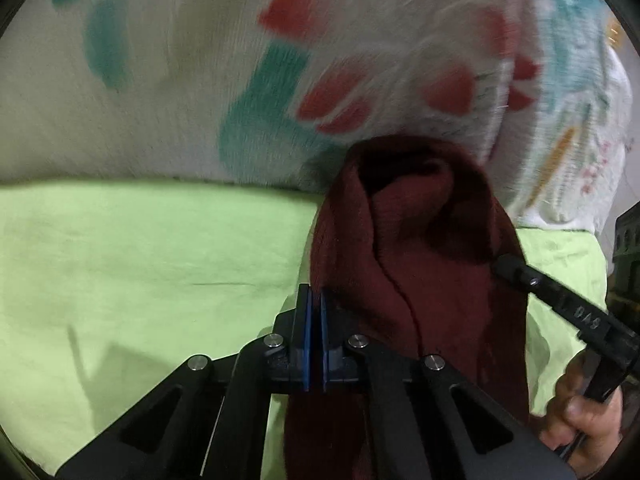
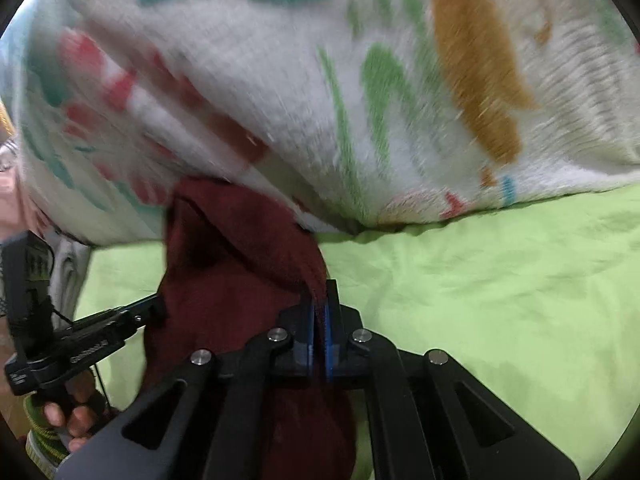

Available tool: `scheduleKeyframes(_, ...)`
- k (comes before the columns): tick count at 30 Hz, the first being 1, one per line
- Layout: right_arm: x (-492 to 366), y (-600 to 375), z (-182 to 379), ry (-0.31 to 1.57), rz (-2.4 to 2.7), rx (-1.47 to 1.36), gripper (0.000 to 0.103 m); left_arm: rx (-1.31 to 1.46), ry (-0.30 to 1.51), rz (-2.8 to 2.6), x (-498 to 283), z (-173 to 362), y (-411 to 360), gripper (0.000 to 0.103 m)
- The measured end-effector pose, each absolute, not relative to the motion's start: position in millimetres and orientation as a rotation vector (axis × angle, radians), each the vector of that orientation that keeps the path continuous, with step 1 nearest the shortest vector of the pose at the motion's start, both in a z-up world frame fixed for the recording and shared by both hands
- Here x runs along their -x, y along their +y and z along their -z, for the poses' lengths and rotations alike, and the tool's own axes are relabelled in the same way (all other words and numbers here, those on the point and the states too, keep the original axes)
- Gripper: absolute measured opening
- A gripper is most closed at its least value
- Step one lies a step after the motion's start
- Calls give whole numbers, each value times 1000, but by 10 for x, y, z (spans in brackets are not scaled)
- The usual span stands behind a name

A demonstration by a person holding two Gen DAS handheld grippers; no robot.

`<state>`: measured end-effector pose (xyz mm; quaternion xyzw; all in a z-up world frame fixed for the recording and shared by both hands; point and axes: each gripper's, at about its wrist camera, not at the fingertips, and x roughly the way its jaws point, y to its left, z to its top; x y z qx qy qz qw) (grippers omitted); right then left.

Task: Fold large clothes

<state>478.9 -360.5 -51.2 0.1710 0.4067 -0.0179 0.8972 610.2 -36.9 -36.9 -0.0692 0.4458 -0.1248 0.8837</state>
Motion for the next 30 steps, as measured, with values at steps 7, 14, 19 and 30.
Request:
scheduleKeyframes(7,-4156,-3406,12,803,-4,-278,3,136,845,328,-5408,-12,-217,1)
scheduleKeyframes(14,-3211,-3074,-182,806,-54,-228,3,117,795,370,-4308,-79,-197,1)
scheduleKeyframes(19,-2526,-2799,-38,823,-57,-184,3,124,802,380,-3552,75,-114,1)
scheduleKeyframes(30,-1825,-2655,443,977,-66,-307,11,143,937,361,-2775,526,111,3)
